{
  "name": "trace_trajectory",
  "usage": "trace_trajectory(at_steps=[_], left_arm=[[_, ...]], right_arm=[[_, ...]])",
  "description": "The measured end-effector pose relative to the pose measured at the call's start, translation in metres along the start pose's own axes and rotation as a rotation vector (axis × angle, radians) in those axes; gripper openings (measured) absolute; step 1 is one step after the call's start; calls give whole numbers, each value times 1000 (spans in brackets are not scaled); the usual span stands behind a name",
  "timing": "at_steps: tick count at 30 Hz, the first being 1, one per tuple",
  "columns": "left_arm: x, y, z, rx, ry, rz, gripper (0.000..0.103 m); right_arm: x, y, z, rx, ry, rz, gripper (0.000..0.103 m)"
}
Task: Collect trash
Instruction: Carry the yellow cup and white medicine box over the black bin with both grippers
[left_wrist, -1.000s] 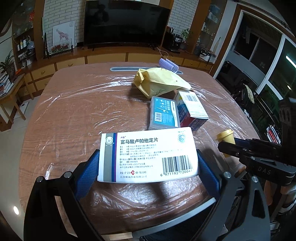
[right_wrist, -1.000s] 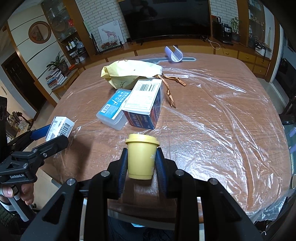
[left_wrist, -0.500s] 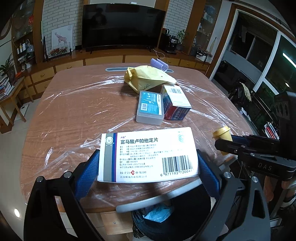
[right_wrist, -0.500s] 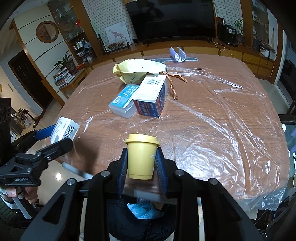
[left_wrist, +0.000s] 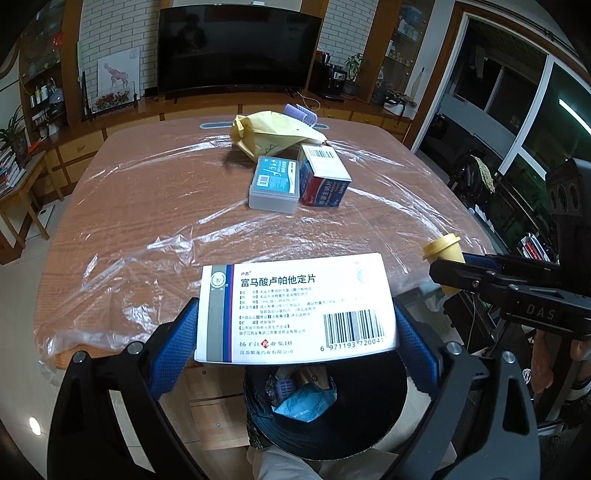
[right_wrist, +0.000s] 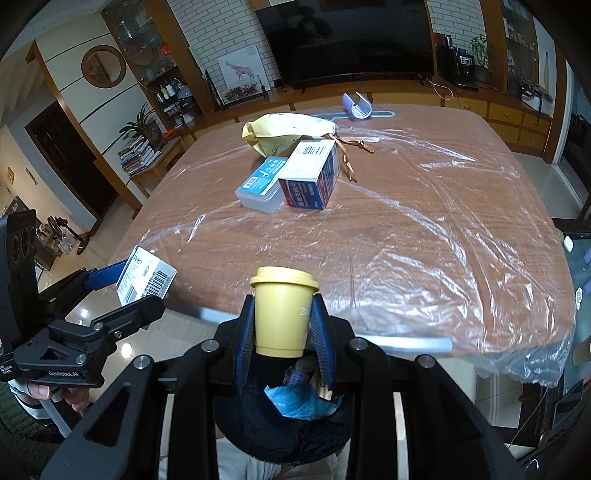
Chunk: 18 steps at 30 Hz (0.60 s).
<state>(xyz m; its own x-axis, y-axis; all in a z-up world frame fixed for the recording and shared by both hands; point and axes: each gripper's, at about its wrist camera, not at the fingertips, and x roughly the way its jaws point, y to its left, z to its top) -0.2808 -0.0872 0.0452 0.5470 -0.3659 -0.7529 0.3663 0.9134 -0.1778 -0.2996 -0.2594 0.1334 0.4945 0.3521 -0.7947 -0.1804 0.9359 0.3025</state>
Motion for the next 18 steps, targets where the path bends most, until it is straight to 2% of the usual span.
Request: trace_trajectory(at_steps=[18], left_arm=[[-6,-22,-39,39,56,-13,97]], right_arm=[[-12,4,-48,-31,77,20,30]])
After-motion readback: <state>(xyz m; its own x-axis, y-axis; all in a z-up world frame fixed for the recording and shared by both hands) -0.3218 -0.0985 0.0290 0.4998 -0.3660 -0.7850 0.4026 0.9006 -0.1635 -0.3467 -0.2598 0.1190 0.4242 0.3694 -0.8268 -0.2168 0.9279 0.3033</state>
